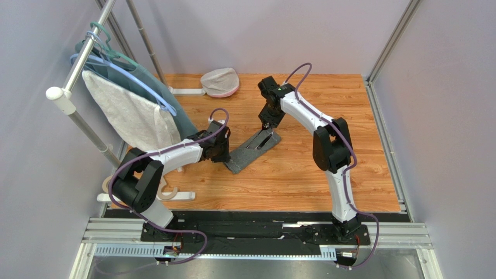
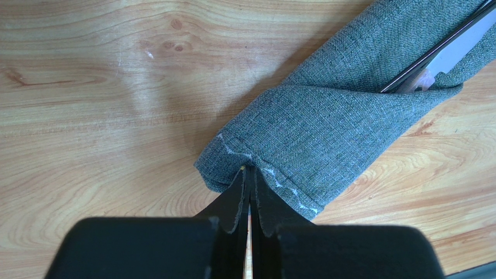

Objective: Fold the napkin into a case and place the utensils inside
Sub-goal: Insert the spoon into the folded napkin.

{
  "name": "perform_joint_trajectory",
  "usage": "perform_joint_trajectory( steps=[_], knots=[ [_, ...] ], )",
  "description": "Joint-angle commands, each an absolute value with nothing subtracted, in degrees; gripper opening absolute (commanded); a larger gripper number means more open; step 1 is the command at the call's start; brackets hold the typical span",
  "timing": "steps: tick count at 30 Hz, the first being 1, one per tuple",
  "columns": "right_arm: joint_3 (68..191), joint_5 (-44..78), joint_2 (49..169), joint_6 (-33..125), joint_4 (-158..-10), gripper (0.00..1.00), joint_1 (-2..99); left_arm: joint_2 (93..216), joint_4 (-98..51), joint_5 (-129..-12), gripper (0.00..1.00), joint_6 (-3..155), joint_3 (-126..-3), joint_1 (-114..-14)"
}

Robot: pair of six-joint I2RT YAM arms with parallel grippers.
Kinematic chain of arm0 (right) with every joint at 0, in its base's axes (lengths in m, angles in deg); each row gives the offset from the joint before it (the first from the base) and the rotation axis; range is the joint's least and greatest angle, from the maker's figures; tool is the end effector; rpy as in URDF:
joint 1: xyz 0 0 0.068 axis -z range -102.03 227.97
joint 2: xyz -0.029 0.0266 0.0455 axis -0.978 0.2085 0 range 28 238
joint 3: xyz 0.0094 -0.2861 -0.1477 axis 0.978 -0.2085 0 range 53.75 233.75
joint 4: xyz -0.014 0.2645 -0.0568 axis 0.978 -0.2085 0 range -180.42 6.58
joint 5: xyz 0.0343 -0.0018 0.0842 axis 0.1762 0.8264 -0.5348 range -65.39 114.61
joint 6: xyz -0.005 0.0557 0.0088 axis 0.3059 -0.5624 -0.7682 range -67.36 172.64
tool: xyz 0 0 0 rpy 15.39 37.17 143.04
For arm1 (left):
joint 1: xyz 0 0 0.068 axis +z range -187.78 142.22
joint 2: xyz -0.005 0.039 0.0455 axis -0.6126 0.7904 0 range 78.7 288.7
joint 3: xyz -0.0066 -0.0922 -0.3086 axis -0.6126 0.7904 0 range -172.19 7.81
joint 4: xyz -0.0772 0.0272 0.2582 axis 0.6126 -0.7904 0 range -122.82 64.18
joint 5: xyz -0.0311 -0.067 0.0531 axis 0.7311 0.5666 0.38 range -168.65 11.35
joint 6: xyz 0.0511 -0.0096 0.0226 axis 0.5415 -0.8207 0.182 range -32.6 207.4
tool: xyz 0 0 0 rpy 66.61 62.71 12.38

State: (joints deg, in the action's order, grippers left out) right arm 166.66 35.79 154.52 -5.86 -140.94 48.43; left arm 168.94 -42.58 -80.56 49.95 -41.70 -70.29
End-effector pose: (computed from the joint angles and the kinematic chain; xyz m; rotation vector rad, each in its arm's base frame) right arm 0.4439 0.2426 0.2578 0.7357 2.6688 0.1248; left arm 0.2661 -0.1682 0.2114 -0.1260 2.6260 -0.4038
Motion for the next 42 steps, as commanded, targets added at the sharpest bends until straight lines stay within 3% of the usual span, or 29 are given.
perform_joint_trajectory(
  steps=[1,19,28,31,32,33,37,38,42],
  knots=[
    [168.02,34.81,153.86,-9.84,-142.75,0.00,46.16,168.09,-41.38,-80.67,0.01,49.08,-40.79,-70.03],
    [161.15,26.90,154.30,-18.12,-141.00,0.00,44.21,166.94,-41.47,-80.41,0.01,48.90,-41.05,-70.03],
    [161.34,25.40,153.78,-13.47,-138.72,0.14,44.22,166.06,-42.00,-80.41,0.01,49.26,-41.23,-69.95],
    [161.42,25.40,152.81,-11.09,-137.65,0.31,44.22,165.10,-41.38,-79.36,0.01,49.17,-40.88,-70.03],
    [160.99,25.66,152.37,-10.56,-137.56,0.46,44.30,164.84,-41.21,-79.18,0.01,49.08,-40.88,-70.03],
    [160.72,25.93,152.02,-10.47,-137.56,0.53,44.39,164.40,-41.29,-79.18,0.01,48.99,-40.79,-70.03],
    [158.17,26.37,149.47,-9.77,-137.04,0.64,44.39,161.68,-42.34,-79.62,0.03,49.34,-41.14,-70.03],
    [157.99,27.33,148.51,-8.98,-137.21,0.72,44.39,161.15,-42.35,-79.53,0.05,49.52,-41.14,-70.03],
    [158.16,28.91,145.61,-4.08,-137.47,0.76,44.74,158.16,-43.66,-76.22,0.14,49.87,-42.46,-70.03]
  ],
)
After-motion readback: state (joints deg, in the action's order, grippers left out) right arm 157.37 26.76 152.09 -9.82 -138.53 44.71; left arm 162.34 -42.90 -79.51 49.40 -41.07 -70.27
